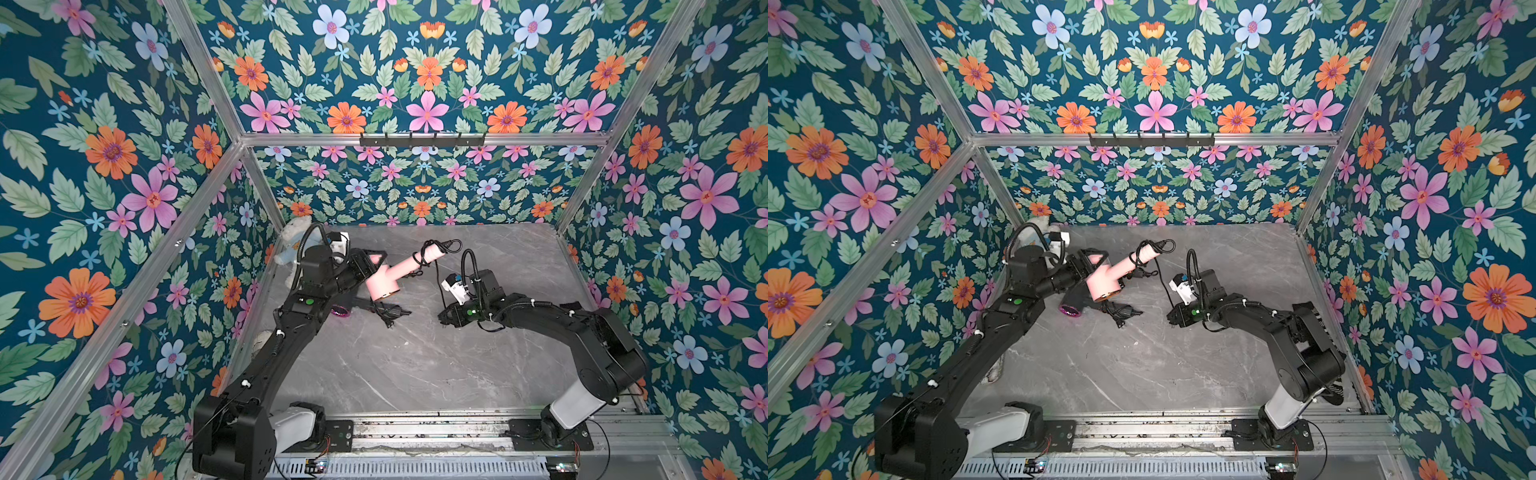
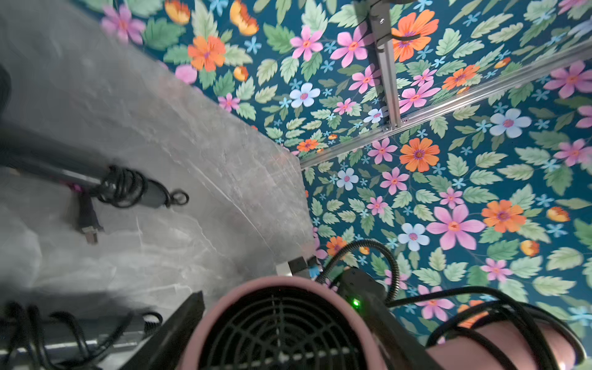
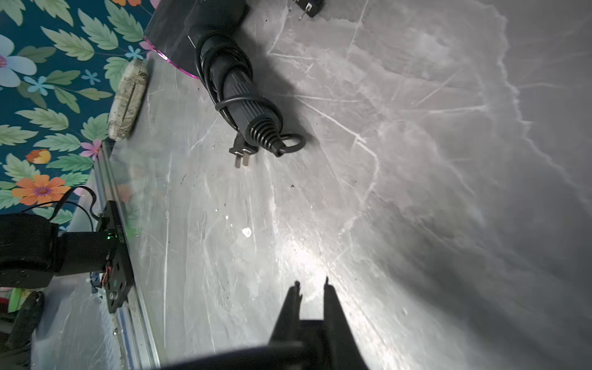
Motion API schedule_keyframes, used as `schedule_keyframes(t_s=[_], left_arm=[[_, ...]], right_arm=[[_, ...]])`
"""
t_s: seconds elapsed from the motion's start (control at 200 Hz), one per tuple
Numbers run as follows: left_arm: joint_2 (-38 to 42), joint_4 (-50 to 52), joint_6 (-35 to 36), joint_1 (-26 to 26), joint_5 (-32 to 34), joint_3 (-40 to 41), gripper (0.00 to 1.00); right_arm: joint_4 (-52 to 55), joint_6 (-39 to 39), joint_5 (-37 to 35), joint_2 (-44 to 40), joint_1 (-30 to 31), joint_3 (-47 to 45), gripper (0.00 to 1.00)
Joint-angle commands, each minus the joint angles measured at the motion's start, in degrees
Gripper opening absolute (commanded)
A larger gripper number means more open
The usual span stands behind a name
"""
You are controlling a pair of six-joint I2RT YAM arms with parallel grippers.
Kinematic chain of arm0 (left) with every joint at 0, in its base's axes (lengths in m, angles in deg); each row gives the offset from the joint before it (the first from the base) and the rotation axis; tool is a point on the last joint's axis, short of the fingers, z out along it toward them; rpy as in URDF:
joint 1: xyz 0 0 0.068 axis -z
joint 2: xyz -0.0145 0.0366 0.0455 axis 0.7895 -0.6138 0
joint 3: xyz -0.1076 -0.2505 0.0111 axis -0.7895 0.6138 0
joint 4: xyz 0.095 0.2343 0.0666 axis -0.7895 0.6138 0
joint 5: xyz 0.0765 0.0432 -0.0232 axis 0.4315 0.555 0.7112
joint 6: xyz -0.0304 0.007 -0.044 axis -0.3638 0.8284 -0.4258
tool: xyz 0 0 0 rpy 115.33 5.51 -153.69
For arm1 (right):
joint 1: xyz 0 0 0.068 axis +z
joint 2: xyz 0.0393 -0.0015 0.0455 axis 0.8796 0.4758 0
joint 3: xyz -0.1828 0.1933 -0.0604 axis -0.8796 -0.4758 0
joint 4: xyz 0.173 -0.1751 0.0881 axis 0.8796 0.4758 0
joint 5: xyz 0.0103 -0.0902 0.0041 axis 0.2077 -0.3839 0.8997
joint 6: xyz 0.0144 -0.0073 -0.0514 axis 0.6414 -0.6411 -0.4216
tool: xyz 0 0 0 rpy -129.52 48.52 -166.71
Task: Wrap the cord around the hair dryer
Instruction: Wrap the power cord around the hair dryer.
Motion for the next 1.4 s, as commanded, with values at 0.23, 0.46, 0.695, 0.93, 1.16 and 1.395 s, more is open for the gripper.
schedule_keyframes(t_s=[0.23,0.46,0.695,0.93,1.16,1.395], left_arm=[[-3.4,10.4,17.9,0.4,-7.4,-0.8,0.0],[-6.4,5.8,17.2,1.0,-15.7,0.5,0.0],[-5.0,9.1,17.0,1.0,-8.8,0.7,0.0],[-4.6,-10.2,-2.2,-3.6,1.1,5.1,0.0],[-7.9,-7.1,-2.5,-3.9,26.7,5.1,0.0],[-14.9,2.4,10.9,-0.6,34.9,0.3,0.0]], right_arm=[[14.4,-6.4,-7.1,-3.1,-1.3,13.0,0.0],[17.9,-7.6,-5.3,3.0,-1.6,19.4,0.0],[22.4,-8.4,-9.1,1.5,-1.5,20.9,0.0],[23.8,-5.7,-18.8,-9.6,2.5,7.6,0.0],[32.7,-13.5,-36.4,-13.0,15.4,7.5,0.0],[36.2,-19.7,-44.9,-19.4,19.3,13.9,0.0]])
